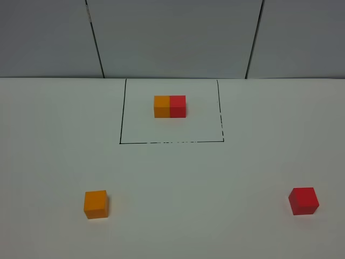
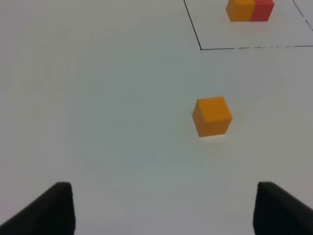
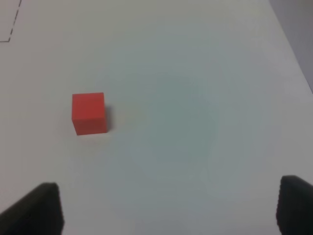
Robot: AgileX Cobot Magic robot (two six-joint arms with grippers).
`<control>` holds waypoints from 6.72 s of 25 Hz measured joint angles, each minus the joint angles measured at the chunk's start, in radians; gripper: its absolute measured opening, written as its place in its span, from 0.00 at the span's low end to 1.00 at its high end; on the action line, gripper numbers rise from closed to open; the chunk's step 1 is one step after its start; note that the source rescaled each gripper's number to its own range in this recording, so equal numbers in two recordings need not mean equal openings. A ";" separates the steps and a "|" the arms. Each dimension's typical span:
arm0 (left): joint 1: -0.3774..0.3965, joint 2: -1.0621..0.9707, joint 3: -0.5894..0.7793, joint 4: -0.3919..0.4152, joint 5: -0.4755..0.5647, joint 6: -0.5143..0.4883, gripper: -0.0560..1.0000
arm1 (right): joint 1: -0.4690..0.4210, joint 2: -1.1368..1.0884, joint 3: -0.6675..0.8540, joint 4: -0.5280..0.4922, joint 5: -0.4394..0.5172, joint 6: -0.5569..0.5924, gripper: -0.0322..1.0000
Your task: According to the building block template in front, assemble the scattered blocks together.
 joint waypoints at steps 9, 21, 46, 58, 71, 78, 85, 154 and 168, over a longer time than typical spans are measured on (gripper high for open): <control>0.000 0.000 0.000 0.000 0.000 0.000 0.72 | 0.000 0.000 0.000 0.000 0.000 0.000 0.76; 0.000 0.000 0.000 -0.001 0.000 0.000 0.72 | 0.000 0.000 0.000 0.000 0.000 0.000 0.76; 0.001 0.000 0.000 -0.002 0.000 0.000 0.72 | 0.000 0.000 0.000 0.001 0.000 0.000 0.76; 0.001 0.426 -0.100 -0.028 -0.047 -0.059 0.76 | 0.000 0.000 0.000 0.001 0.000 0.000 0.76; 0.001 1.270 -0.482 -0.197 -0.033 -0.070 0.77 | 0.000 0.000 0.000 0.001 0.000 0.000 0.76; -0.074 1.453 -0.567 -0.174 -0.045 -0.120 0.77 | 0.000 0.000 0.000 0.001 0.000 0.000 0.76; -0.226 1.577 -0.577 -0.009 -0.060 -0.264 0.77 | 0.000 0.000 0.000 0.001 0.000 0.000 0.76; -0.318 1.989 -0.585 -0.005 -0.334 -0.338 0.74 | 0.000 0.000 0.000 0.001 0.000 0.000 0.76; -0.317 2.002 -0.592 0.029 -0.317 -0.344 0.06 | 0.000 0.000 0.000 0.001 0.000 0.000 0.76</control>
